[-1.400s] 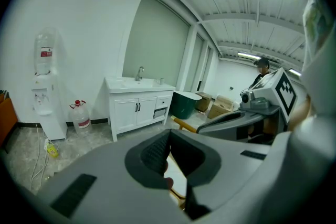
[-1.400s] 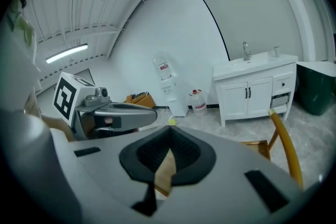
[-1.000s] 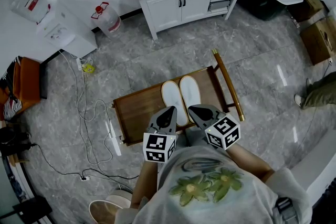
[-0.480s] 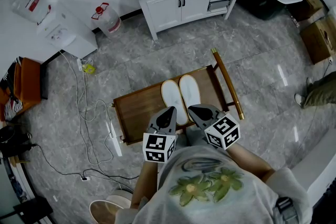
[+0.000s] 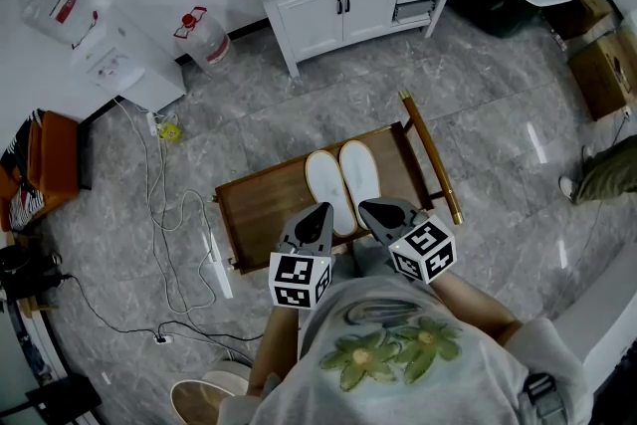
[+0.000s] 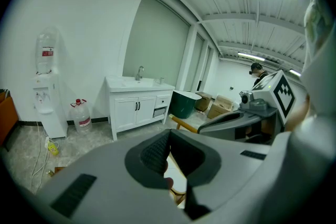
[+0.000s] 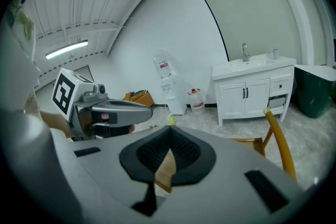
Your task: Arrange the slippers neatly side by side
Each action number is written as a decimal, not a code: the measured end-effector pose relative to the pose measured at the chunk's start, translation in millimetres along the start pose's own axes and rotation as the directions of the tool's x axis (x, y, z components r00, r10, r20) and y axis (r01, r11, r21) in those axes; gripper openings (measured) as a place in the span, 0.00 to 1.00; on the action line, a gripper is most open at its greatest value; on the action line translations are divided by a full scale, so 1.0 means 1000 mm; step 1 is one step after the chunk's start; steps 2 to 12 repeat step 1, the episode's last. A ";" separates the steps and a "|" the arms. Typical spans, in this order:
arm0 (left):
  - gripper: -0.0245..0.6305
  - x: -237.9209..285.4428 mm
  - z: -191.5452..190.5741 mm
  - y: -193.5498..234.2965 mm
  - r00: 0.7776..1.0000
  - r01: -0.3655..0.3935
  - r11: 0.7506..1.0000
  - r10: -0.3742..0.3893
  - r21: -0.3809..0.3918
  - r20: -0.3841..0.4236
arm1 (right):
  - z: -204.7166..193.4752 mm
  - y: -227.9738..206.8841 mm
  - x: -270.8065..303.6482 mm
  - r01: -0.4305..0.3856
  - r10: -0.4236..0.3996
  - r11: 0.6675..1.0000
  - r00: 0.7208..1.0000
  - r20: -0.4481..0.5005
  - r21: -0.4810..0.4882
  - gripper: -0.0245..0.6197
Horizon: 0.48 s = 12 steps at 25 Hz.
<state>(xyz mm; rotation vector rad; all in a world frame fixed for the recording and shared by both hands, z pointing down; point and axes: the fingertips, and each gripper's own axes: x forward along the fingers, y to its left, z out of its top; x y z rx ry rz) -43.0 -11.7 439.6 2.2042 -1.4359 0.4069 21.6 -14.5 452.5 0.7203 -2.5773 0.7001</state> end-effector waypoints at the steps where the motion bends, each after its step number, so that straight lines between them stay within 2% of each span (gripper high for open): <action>1: 0.06 -0.001 -0.002 0.000 1.000 0.000 1.000 0.000 -0.001 -0.001 | -0.001 0.000 0.000 0.001 -0.001 1.000 1.000 0.000 -0.001 0.05; 12: 0.06 -0.001 -0.002 0.000 1.000 0.000 1.000 0.000 -0.001 -0.001 | -0.001 0.000 0.000 0.001 -0.001 1.000 1.000 0.000 -0.001 0.05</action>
